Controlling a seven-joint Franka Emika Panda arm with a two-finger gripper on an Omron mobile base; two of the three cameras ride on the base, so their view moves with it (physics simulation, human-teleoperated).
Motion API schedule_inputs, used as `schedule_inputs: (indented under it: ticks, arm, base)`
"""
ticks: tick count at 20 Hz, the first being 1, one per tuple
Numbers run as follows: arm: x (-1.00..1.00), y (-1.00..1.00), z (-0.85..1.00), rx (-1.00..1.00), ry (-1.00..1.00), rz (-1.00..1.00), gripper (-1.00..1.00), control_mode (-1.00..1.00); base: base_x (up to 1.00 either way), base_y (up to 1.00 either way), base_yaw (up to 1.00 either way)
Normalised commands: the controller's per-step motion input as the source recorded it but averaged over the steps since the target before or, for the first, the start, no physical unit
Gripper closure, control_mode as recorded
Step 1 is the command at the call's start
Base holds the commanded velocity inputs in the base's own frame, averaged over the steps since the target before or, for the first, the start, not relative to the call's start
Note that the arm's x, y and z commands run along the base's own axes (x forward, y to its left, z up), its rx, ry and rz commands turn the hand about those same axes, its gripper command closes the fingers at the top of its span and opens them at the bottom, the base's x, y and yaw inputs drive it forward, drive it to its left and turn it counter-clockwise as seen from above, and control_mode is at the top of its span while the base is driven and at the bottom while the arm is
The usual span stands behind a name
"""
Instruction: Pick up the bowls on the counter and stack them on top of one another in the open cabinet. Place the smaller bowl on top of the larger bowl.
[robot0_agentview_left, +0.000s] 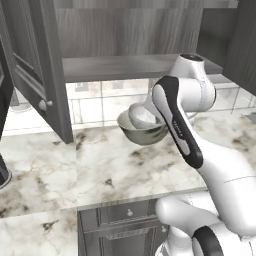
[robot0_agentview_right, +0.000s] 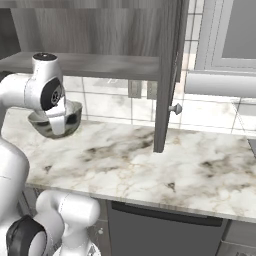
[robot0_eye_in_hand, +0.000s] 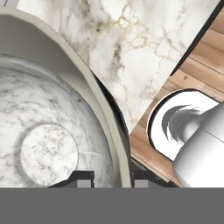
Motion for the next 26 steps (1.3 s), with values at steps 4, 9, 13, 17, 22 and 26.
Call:
schedule_inputs:
  ticks: [4,9,13,17,22,26]
  arm:
    - [-0.39,-0.03,0.08,0.00,-0.24,-0.01,1.00,-1.00]
    - [-0.12,0.00,0.38,0.00,-0.22,-0.09,1.00,-1.00]
    - [0.00,0.00,0.44,0.00,-0.14,-0.12,1.00,-1.00]
    - [0.01,0.00,0.46,0.00,-0.05,-0.12,1.00,-1.00]
    - [0.08,0.00,0.37,0.00,-0.02,-0.08,1.00,-1.00]
    - [0.11,-0.03,0.38,0.00,-0.05,-0.04,1.00,-1.00]
  base:
    - [0.00,0.00,0.00]
    - [0.00,0.00,0.00]
    - [0.00,0.00,0.00]
    - [0.00,0.00,0.00]
    - [0.00,0.00,0.00]
    - [0.00,0.00,0.00]
